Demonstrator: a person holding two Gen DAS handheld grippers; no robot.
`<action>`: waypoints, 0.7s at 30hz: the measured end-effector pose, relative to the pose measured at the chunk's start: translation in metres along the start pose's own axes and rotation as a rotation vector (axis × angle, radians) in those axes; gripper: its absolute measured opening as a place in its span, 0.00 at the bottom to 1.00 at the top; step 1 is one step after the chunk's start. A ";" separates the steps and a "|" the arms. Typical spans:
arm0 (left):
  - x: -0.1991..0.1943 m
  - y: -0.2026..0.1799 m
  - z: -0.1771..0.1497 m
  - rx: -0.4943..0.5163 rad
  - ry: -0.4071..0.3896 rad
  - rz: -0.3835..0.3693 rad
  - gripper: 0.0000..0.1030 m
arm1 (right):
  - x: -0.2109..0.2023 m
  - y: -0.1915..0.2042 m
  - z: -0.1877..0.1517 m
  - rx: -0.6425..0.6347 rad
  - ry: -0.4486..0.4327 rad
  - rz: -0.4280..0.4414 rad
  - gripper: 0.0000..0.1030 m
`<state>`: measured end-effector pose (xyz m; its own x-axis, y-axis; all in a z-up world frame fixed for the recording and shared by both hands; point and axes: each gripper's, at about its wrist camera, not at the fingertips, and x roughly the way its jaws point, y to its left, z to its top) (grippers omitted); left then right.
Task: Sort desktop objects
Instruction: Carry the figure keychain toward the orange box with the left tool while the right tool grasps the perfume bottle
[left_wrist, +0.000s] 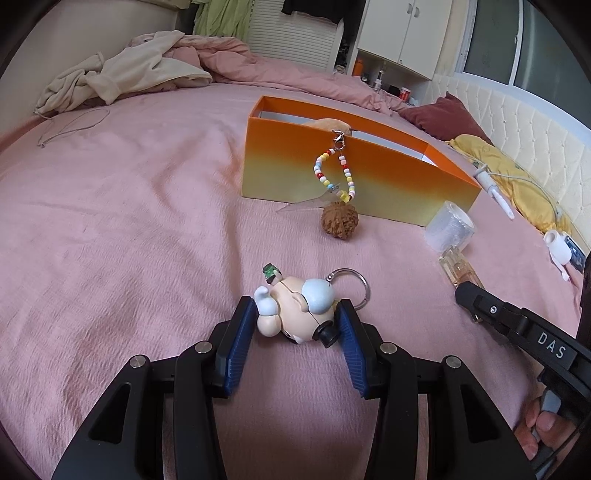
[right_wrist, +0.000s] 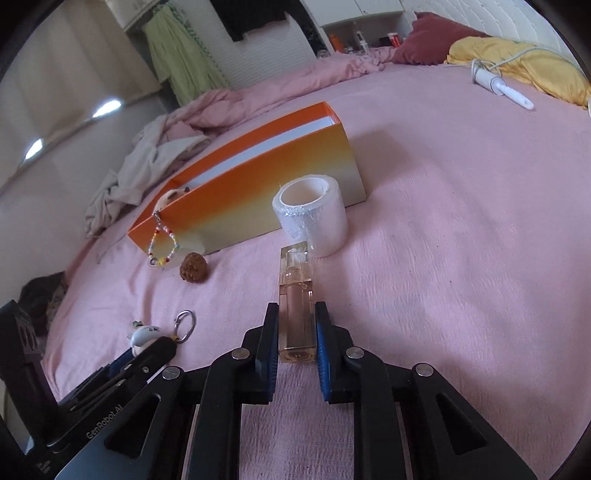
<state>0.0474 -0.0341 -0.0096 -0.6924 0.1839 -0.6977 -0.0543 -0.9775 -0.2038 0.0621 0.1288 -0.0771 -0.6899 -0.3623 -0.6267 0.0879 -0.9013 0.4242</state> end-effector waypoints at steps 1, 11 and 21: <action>0.000 0.000 0.000 0.000 0.000 0.000 0.45 | -0.001 -0.001 0.000 0.006 -0.006 0.009 0.17; -0.004 -0.012 0.004 -0.008 -0.001 0.016 0.40 | -0.002 -0.005 -0.001 0.046 -0.011 0.039 0.17; -0.002 -0.033 0.039 0.085 -0.027 0.024 0.40 | 0.000 -0.008 -0.002 0.052 -0.013 0.046 0.17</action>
<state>0.0226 -0.0067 0.0252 -0.7130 0.1583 -0.6830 -0.0970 -0.9871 -0.1275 0.0629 0.1359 -0.0816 -0.6954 -0.3998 -0.5972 0.0828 -0.8701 0.4859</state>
